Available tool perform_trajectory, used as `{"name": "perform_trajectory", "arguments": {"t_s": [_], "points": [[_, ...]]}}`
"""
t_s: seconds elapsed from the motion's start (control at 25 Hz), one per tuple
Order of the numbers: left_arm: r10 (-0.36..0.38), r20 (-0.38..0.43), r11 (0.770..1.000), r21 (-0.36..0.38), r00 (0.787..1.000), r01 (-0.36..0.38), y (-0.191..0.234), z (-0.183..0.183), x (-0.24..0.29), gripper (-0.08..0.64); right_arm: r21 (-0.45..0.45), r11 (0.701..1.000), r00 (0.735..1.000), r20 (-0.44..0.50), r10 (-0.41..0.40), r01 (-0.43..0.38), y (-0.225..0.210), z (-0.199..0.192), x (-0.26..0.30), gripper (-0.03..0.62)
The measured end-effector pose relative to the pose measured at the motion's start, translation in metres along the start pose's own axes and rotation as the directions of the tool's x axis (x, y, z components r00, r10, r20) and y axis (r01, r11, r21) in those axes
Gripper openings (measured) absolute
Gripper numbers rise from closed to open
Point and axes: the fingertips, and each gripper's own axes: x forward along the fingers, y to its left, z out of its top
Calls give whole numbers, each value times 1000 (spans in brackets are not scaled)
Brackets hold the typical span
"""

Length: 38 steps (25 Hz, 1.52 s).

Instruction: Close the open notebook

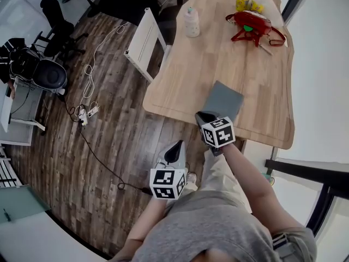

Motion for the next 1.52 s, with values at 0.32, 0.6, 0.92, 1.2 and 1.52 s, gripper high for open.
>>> {"name": "perform_trajectory", "arguments": {"t_s": [0.32, 0.6, 0.92, 1.2, 1.52], "points": [[34, 10, 999, -15, 999, -33, 10, 5, 1, 5, -29, 999, 999, -34, 12, -13, 4, -3, 14, 2], [48, 19, 998, -28, 999, -48, 15, 7, -1, 5, -27, 1000, 1000, -30, 11, -12, 3, 2, 11, 2], [17, 21, 1000, -12, 1000, -17, 5, 9, -1, 5, -17, 1000, 1000, 19, 21, -21, 13, 11, -12, 2], [-24, 31, 1000, 20, 999, 24, -8, 9, -11, 5, -21, 1000, 997, 81, 1, 1, 26, 13, -47, 2], [-53, 32, 998, 40, 998, 52, -17, -1, -35, 5, 5, 999, 992, 126, -32, 32, 47, -4, -87, 2]]}}
